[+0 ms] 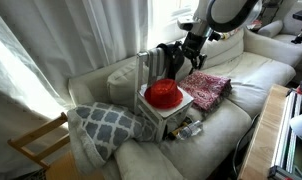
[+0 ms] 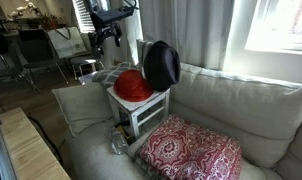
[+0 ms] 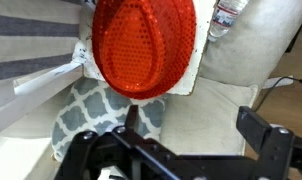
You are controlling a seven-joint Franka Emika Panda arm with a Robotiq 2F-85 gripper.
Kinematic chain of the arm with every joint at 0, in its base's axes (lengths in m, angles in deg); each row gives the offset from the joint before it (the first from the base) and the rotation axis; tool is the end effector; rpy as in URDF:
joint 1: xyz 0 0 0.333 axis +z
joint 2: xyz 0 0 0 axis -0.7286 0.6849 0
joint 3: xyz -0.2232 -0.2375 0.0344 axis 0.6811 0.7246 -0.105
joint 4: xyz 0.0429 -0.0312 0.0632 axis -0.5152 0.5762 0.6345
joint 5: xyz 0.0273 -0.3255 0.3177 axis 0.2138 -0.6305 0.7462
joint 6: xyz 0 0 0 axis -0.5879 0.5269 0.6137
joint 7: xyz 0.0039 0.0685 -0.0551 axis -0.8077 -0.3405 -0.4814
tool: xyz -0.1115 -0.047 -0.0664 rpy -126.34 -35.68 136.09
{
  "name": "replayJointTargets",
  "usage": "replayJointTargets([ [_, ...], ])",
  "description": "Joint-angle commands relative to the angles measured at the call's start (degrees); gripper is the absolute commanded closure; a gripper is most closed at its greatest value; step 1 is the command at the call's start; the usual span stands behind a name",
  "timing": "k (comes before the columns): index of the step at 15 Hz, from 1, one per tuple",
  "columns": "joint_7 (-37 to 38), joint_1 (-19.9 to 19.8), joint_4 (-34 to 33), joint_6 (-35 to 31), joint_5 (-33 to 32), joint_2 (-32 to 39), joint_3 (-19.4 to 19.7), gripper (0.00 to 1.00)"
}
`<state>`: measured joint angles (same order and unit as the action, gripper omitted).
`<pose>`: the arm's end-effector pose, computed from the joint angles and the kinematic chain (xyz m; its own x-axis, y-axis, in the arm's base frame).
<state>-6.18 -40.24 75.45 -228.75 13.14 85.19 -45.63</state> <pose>0.5268 0.1082 0.2319 -0.0171 0.9844 0.1752 0.9761 -0.0215 0.2162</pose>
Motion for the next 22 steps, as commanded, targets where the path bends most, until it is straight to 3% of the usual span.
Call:
replayJointTargets([
  [1,1.17,-0.2,-0.78,1.39,-0.39,-1.11,-0.14,0.0],
  [6,2.76,0.02,-2.58,2.35,-0.39,-1.41,-0.3,0.0],
  [7,7.59,-0.7,-3.14,1.09,-4.35,-0.32,0.37,0.0],
  [11,17.13,-4.56,-6.55,1.42,-10.26,2.99,4.3,0.0],
  [15,17.29,-8.93,-13.11,4.2,-7.14,8.57,6.56,0.0],
  [22,24.96,-13.0,-22.77,3.47,-9.82,19.28,6.53,0.0],
])
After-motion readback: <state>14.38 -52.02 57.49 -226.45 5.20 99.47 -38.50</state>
